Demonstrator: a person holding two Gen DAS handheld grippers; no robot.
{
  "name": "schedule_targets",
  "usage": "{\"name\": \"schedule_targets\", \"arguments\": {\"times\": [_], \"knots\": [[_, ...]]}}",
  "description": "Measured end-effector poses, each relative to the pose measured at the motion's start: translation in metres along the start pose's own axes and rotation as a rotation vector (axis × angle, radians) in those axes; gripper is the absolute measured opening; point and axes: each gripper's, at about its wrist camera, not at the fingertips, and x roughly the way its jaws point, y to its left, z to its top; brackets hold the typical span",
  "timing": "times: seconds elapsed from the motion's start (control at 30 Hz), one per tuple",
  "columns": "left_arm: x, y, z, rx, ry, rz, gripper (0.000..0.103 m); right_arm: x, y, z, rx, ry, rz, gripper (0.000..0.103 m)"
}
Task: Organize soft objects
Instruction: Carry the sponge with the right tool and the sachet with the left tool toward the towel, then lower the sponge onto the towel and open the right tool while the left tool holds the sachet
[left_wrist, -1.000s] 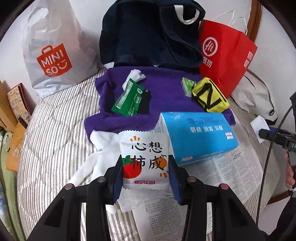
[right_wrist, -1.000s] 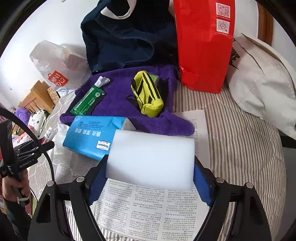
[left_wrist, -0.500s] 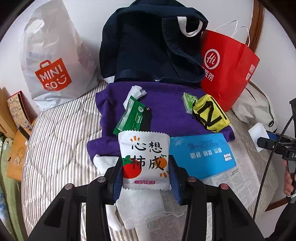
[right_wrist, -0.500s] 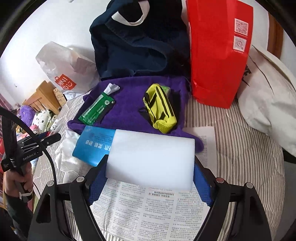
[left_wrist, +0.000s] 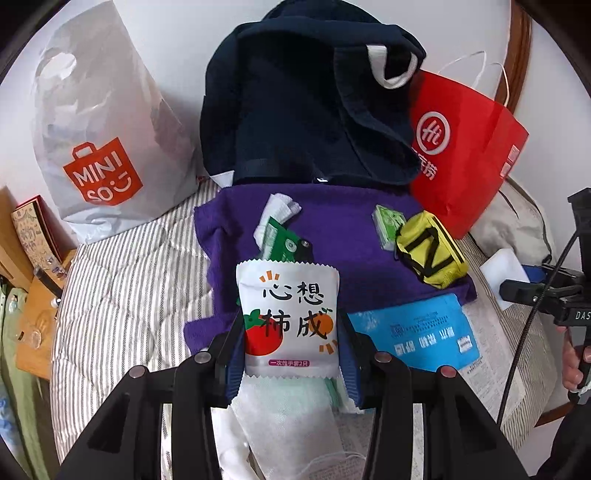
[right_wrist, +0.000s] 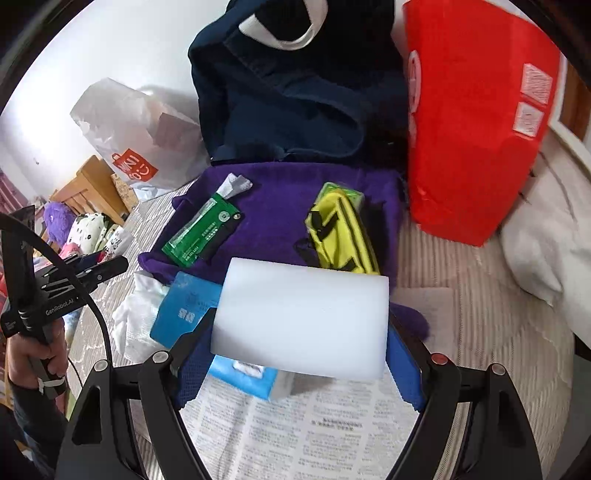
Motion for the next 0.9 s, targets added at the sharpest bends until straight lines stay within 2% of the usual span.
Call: {"name": "schedule_targets", "arguments": {"times": [0.5,0.9], "knots": [[0.015,0.021,0.015,-0.021,0.004,0.01,0.042,0.059,0.036,0.044,-0.06,0.062,0.026,0.082],[0.026,0.038,0.02,-0.027,0.019,0.011,0.042,0.136,0.061,0.059,-0.107,0.181,-0.028,0.082]]}}
